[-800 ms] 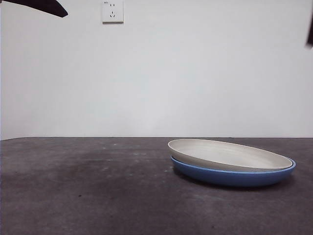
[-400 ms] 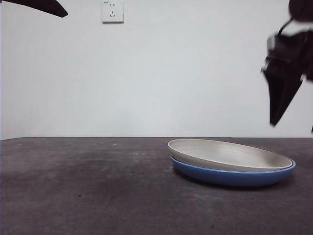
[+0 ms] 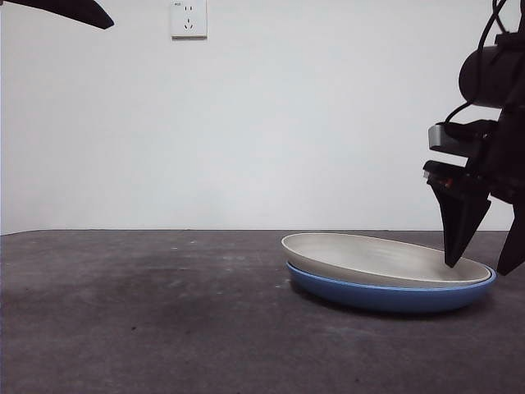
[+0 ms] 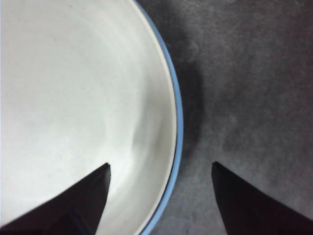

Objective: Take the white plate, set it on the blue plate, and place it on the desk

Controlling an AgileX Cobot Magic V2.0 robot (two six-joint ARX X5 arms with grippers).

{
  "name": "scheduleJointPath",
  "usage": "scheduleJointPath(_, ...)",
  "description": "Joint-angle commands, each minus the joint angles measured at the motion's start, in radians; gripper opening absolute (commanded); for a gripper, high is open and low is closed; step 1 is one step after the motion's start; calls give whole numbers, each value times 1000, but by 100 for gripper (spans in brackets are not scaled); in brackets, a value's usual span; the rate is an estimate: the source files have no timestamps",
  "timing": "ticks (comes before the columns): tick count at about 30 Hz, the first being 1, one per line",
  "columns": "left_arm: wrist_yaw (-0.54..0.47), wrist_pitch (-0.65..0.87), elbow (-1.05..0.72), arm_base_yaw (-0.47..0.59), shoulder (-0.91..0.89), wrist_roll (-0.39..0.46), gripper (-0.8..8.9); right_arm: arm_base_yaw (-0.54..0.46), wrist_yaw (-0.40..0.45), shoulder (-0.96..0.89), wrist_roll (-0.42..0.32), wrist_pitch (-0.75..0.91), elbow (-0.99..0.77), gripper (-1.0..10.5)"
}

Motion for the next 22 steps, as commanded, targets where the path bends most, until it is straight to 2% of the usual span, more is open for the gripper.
scheduleJointPath(1, 5, 11, 10, -6, 9, 17, 311, 2, 2, 32, 18, 24, 16, 256)
scheduleJointPath(14, 5, 10, 10, -6, 9, 14, 311, -5, 8, 64, 40, 63, 16, 81)
scheduleJointPath(17, 5, 10, 10, -6, 9, 14, 311, -11, 22, 64, 44, 66, 16, 10)
scheduleJointPath(22, 5, 11, 10, -6, 9, 14, 311, -19, 21, 64, 44, 67, 16, 10)
